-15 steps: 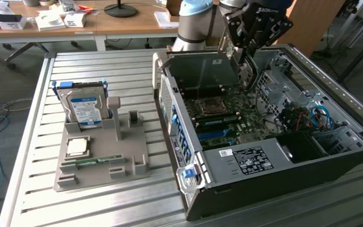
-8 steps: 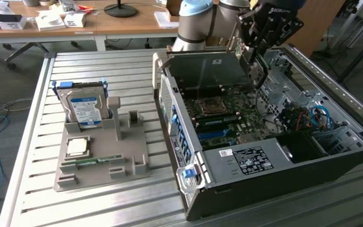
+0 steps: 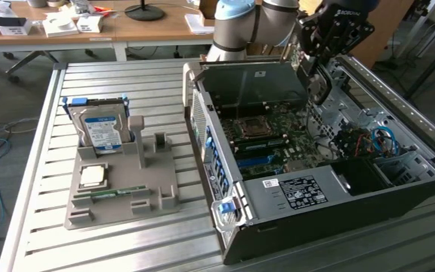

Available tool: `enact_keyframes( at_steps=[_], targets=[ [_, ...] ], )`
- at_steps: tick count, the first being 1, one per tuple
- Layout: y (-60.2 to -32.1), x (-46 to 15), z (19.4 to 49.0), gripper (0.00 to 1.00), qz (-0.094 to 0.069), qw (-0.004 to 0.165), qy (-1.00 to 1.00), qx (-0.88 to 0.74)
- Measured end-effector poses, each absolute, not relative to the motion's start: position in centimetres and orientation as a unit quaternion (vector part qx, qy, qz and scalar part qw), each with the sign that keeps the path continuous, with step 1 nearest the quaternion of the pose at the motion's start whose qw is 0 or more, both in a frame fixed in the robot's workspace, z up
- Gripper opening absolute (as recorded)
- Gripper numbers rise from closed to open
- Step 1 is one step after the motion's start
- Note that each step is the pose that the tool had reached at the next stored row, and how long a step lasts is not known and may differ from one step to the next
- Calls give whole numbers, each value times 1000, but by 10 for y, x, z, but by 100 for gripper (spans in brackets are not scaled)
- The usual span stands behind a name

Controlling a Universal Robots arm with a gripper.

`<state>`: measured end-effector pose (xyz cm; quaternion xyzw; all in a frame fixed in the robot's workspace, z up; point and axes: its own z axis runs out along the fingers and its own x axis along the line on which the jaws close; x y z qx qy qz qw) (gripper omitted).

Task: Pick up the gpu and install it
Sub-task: 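Pick up the gpu and move the gpu toward the slot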

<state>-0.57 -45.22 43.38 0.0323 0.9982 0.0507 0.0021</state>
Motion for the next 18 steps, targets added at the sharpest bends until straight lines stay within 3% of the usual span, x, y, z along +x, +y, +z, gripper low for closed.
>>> enact_keyframes(
  at_steps=[18],
  targets=[
    [-452, 9, 433, 26, 51, 1, 999, 17]
  ],
)
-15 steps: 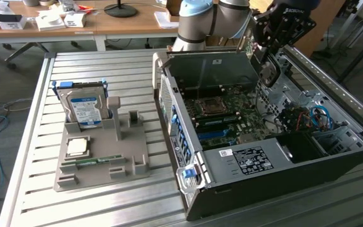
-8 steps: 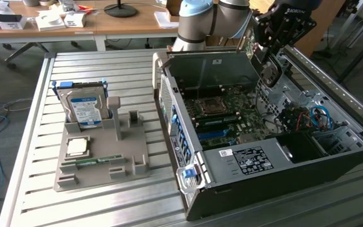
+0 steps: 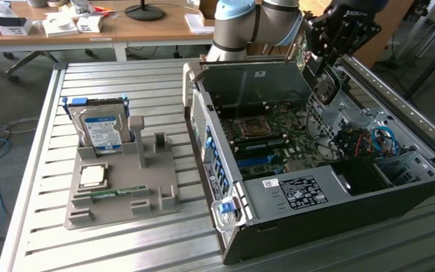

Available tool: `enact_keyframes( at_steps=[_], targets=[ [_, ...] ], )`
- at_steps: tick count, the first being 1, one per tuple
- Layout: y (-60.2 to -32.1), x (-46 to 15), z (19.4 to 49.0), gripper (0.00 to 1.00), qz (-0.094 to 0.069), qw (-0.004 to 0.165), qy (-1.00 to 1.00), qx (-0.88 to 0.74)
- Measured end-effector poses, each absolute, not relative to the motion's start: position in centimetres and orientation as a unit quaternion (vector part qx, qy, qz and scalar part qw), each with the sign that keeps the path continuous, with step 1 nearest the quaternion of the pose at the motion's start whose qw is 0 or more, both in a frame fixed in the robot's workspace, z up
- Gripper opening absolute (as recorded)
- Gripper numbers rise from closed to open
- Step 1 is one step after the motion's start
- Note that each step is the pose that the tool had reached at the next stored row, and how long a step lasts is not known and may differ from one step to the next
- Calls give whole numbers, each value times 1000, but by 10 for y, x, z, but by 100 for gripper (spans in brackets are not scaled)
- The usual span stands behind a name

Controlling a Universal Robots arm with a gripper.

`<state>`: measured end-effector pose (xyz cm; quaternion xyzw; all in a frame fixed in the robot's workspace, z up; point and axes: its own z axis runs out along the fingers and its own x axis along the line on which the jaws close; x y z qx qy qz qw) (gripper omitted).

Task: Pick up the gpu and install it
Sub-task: 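Pick up the gpu and move the gpu toward the slot, then insert the gpu into the slot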

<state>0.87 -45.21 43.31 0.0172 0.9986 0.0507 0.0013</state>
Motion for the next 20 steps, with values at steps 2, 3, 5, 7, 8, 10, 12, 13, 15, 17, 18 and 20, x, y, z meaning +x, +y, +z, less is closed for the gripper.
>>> enact_keyframes(
  at_steps=[2, 3, 5, 7, 8, 10, 12, 13, 15, 17, 18, 20],
  targets=[
    [-452, 9, 433, 26, 51, 1, 999, 17],
    [-452, 9, 433, 26, 51, 1, 999, 17],
    [-452, 9, 433, 26, 51, 1, 999, 17],
    [-452, 9, 433, 26, 51, 1, 999, 17],
    [-452, 9, 433, 26, 51, 1, 999, 17],
    [-452, 9, 433, 26, 51, 1, 999, 17],
    [-452, 9, 433, 26, 51, 1, 999, 17],
    [-452, 9, 433, 26, 51, 1, 999, 16],
    [-452, 9, 433, 26, 51, 1, 999, 11],
    [-452, 9, 433, 26, 51, 1, 999, 2],
    [-452, 9, 433, 26, 51, 0, 999, -4],
    [-452, 9, 433, 26, 50, 0, 999, -16]
  ],
)
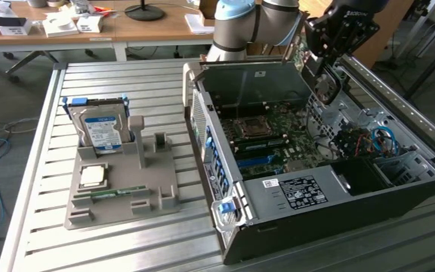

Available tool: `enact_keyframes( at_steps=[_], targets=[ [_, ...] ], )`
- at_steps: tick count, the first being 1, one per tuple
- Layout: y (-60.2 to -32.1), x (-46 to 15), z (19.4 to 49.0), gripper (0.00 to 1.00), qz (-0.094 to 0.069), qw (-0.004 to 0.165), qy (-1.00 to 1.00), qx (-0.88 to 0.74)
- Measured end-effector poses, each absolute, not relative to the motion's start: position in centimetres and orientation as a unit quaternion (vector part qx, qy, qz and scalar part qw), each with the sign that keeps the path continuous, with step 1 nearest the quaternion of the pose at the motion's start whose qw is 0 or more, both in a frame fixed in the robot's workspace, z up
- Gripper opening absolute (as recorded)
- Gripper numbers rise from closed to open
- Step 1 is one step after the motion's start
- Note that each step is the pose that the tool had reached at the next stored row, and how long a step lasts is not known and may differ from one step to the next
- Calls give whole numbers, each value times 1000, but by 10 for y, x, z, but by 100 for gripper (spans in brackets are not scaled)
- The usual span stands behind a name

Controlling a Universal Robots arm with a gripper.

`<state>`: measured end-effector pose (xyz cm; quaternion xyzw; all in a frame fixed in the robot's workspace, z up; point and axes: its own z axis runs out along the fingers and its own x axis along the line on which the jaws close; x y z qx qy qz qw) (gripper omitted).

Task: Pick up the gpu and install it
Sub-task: 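Insert the gpu into the slot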

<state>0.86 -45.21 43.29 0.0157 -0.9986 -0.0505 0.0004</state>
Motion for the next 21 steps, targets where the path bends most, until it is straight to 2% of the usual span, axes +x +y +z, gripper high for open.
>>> enact_keyframes(
  at_steps=[21],
  targets=[
    [-452, 9, 432, 26, -45, 7, -988, 145]
  ],
)
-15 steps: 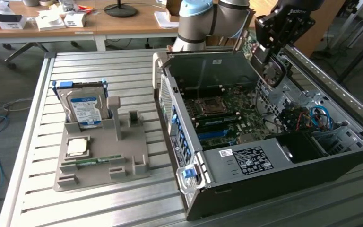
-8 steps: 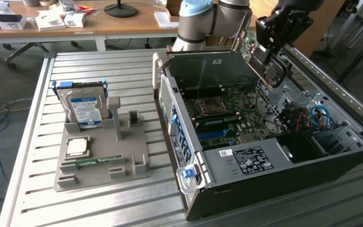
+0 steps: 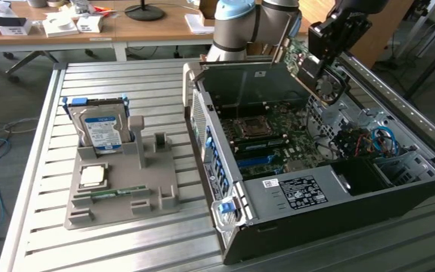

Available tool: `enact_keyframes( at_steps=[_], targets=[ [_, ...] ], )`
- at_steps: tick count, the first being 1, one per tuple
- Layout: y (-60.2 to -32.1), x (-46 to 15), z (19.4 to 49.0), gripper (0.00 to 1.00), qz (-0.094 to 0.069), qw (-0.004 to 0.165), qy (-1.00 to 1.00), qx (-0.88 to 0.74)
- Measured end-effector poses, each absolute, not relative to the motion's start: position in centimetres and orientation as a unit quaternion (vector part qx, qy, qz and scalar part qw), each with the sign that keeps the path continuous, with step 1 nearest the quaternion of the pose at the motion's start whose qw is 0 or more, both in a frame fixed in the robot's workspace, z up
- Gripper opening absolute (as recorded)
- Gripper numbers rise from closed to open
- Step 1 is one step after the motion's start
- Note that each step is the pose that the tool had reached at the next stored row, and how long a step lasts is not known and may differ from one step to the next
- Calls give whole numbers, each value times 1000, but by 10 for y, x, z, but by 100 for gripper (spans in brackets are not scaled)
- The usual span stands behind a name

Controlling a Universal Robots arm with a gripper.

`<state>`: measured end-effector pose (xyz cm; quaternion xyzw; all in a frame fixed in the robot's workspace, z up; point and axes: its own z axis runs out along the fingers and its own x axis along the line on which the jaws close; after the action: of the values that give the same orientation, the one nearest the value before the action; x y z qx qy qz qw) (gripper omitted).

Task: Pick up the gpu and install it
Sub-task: 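Insert the gpu into the slot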

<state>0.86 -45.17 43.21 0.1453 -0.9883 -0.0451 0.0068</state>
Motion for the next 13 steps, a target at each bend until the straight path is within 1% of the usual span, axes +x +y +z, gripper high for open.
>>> enact_keyframes(
  at_steps=[13],
  targets=[
    [-452, 9, 431, 26, -44, 11, -968, 247]
  ],
)
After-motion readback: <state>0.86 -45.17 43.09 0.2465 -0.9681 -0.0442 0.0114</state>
